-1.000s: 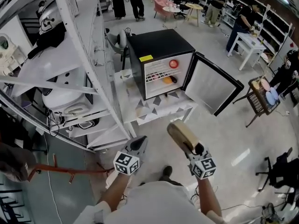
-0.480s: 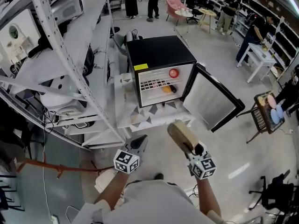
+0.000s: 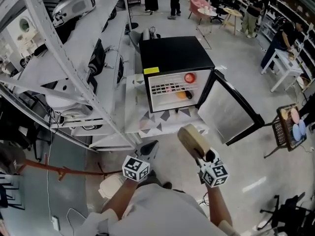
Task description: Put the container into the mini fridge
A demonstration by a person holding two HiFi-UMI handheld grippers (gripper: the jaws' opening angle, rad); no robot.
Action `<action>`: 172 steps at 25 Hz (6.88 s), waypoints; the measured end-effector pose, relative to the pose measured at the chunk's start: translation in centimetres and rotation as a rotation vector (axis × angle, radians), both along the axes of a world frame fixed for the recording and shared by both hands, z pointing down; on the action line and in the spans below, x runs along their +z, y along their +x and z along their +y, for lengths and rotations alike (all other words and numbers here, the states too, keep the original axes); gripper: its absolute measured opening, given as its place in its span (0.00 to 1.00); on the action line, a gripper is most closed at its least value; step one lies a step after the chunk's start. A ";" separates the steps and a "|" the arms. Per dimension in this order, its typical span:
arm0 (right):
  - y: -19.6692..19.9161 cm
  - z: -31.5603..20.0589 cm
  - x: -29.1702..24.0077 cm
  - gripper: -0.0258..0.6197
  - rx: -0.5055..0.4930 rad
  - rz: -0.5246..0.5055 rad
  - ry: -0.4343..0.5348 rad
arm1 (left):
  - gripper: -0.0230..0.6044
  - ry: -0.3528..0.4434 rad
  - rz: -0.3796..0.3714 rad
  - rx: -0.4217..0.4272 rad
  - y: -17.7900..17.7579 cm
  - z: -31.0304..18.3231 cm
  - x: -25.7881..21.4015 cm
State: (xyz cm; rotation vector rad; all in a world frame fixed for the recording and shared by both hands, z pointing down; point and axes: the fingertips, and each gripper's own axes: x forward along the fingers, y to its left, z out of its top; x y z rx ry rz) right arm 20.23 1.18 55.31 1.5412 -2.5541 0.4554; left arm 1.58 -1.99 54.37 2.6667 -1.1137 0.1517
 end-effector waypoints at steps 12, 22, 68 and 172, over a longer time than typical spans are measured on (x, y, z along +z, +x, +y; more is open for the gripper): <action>-0.8 -6.8 2.0 0.37 -0.009 0.008 -0.049 | 0.04 -0.007 0.029 -0.011 -0.3 -7.9 0.8; -3.0 -13.4 5.8 0.37 0.014 -0.149 -0.168 | 0.04 -0.019 0.041 -0.001 -1.6 -14.8 2.6; -5.4 -38.3 17.8 0.38 0.154 -1.015 -0.577 | 0.04 -0.093 -0.004 -0.087 -3.0 -24.3 4.5; -8.1 -37.1 13.5 0.27 0.042 0.272 -0.089 | 0.04 -0.097 -0.009 -0.168 -3.2 -19.9 4.7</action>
